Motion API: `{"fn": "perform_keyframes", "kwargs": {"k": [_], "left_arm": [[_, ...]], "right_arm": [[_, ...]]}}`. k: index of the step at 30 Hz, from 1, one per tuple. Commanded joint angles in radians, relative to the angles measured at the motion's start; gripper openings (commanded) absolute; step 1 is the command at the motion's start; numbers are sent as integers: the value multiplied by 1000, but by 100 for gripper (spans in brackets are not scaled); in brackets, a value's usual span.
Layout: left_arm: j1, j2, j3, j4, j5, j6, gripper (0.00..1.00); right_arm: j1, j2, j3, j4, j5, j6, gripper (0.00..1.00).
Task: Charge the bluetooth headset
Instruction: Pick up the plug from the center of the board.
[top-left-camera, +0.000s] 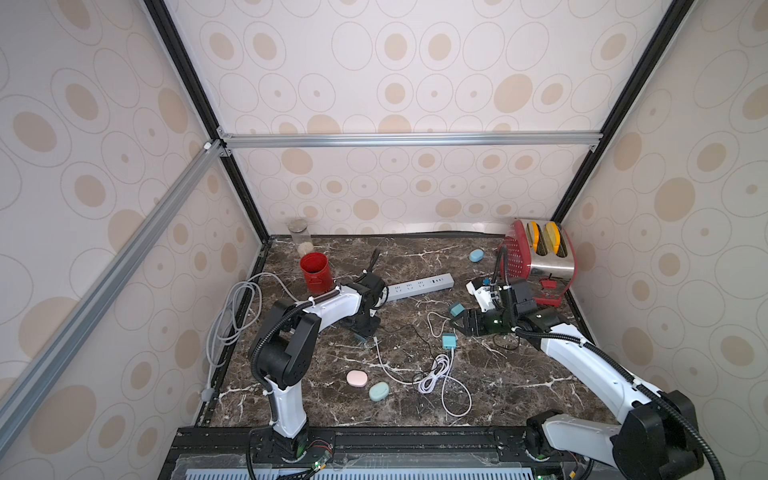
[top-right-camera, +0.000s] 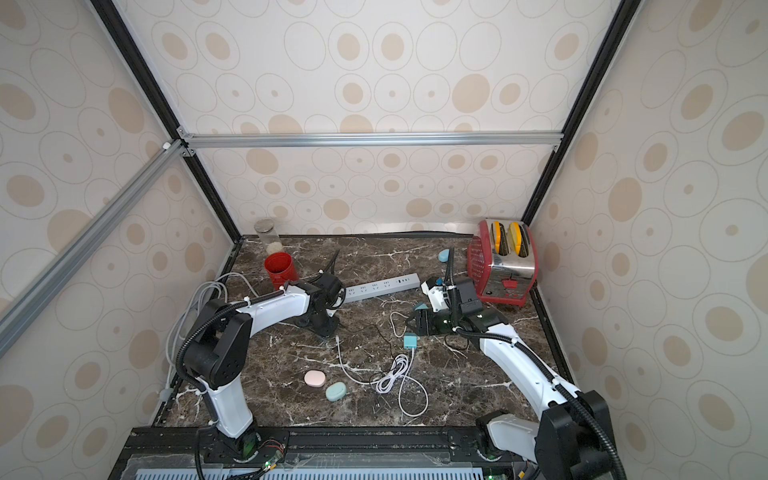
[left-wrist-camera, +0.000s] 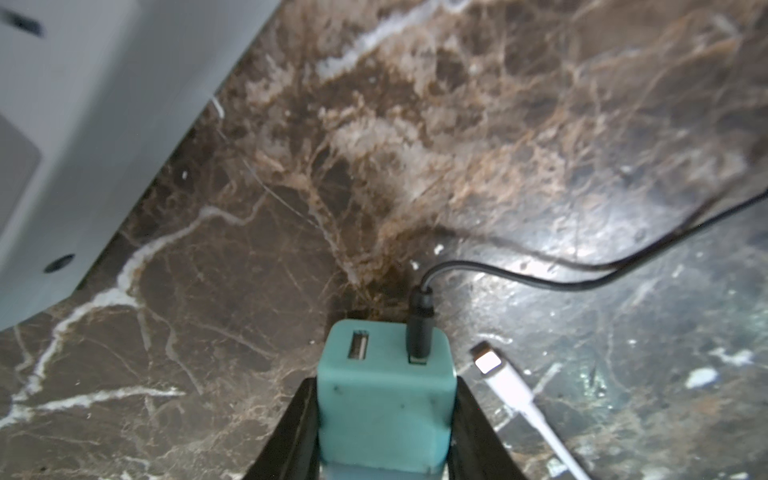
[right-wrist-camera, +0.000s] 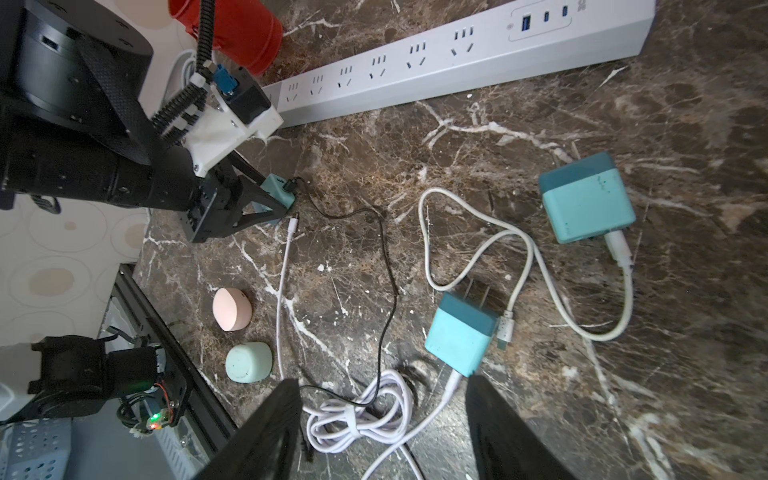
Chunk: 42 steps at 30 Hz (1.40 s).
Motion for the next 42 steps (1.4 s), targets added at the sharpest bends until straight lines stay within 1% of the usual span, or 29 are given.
{"fn": "perform_keyframes", "kwargs": {"k": [1,3,5,8,10,13,17,22,27,31,42], "left_arm": [[5,-112,0,96,4,-3,28],[5,-199,-34,190,19,-20,27],[-1,-282,-81,307,61,-42,28],[-9,-400,-186,531,163,-60,30],[-18,-446,-229,622,199,-56,30],[-30,-463,-233,639,202,-36,26],[-40,-482,-257,685,206,-32,25],[-59,-502,-290,753,220,-21,24],[-69,-498,-309,823,244,-17,24],[-75,-479,-309,873,273,-24,24],[-93,-457,-294,897,320,-18,24]], "right_arm": [[5,-3,1,115,-84,130,67],[5,-5,-31,216,-117,243,67],[6,6,-52,324,-146,343,67],[27,31,-50,398,-143,400,67],[38,48,-40,430,-137,420,66],[44,73,-28,495,-141,450,63],[54,87,-8,560,-155,460,63],[67,76,10,564,-160,406,62],[102,81,47,536,-179,352,57],[136,106,63,533,-173,351,55],[177,143,98,534,-126,359,51]]}}
